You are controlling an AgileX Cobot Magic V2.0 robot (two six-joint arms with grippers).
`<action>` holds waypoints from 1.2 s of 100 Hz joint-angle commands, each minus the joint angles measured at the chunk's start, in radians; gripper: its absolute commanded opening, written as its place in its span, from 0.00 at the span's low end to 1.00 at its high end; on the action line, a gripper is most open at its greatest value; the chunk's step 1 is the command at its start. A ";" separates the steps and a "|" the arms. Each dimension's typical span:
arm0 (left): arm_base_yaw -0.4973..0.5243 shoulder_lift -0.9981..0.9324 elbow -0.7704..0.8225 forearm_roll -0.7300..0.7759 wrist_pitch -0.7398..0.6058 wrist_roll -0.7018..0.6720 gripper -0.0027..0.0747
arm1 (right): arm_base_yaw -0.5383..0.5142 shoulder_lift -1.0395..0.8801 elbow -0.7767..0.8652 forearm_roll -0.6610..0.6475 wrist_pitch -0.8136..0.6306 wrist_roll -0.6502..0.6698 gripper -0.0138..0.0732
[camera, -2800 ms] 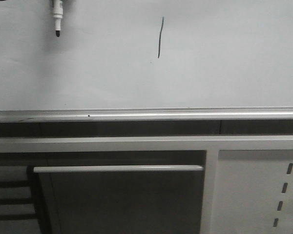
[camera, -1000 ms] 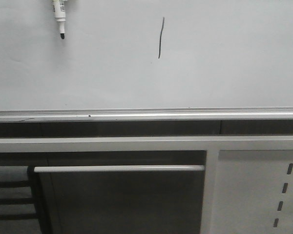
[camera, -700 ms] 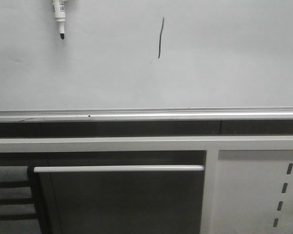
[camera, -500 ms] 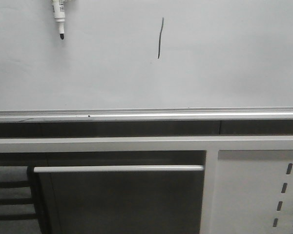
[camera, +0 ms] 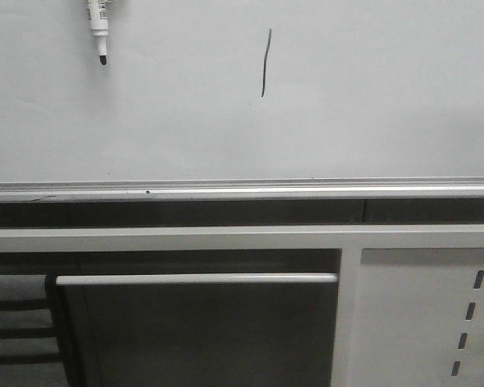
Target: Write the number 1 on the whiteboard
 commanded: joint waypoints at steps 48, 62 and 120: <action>0.000 0.007 -0.026 -0.061 -0.066 -0.004 0.01 | -0.005 0.007 -0.023 0.033 -0.044 -0.014 0.08; 0.000 0.007 -0.026 -0.061 -0.066 -0.004 0.01 | -0.005 0.007 -0.023 0.033 -0.044 -0.014 0.08; 0.292 0.006 0.051 0.472 -0.110 -0.449 0.01 | -0.005 0.007 -0.023 0.033 -0.042 -0.014 0.08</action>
